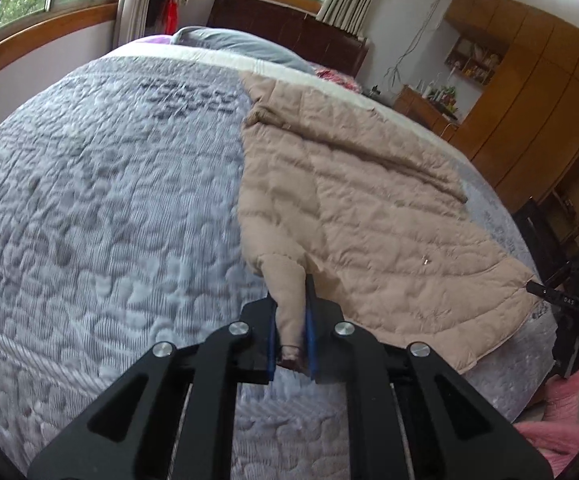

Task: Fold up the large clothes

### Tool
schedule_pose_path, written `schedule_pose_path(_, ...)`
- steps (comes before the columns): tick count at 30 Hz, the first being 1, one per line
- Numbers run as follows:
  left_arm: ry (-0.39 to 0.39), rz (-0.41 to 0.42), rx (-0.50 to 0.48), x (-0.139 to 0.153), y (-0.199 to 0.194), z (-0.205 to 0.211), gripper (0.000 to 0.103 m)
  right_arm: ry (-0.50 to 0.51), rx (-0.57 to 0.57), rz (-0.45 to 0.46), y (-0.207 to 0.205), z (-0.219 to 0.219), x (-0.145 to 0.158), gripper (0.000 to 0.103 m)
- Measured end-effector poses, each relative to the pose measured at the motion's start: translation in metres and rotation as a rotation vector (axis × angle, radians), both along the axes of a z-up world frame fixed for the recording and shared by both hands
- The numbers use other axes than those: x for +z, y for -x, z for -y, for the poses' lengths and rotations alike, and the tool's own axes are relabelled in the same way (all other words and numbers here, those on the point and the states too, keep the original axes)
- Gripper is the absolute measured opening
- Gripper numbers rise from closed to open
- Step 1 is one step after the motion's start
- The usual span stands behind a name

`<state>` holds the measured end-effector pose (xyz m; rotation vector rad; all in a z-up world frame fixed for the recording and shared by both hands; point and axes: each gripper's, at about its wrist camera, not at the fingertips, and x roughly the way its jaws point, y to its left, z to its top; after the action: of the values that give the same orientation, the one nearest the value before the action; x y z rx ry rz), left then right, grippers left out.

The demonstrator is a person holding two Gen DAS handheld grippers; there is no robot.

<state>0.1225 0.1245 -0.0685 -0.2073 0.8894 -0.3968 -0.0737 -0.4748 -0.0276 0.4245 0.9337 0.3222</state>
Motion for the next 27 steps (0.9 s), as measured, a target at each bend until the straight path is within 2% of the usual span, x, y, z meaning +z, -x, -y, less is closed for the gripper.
schedule_pose_path(7, 0.032, 0.076, -0.008, 0.043, -0.063, 0.012, 0.009, 0.008, 0.021, 0.102, -0.043, 0.011, 0.052, 0.011)
schedule_pose_path(11, 0.062, 0.097, 0.016, 0.063, -0.111, 0.020, 0.009, -0.023, 0.022, 0.128, -0.084, 0.020, 0.076, 0.011)
schedule_pose_path(14, 0.054, 0.136, 0.035, 0.077, -0.150, 0.031, 0.009, -0.033, 0.012, 0.126, -0.125, 0.027, 0.091, 0.011)
schedule_pose_path(21, 0.011, 0.173, 0.083, 0.088, -0.229, 0.059, 0.009, -0.057, -0.017, 0.059, -0.213, 0.040, 0.093, 0.011)
schedule_pose_path(27, -0.039, 0.104, 0.130, 0.064, -0.298, 0.081, 0.009, -0.078, -0.065, -0.022, -0.273, 0.056, 0.070, 0.011)
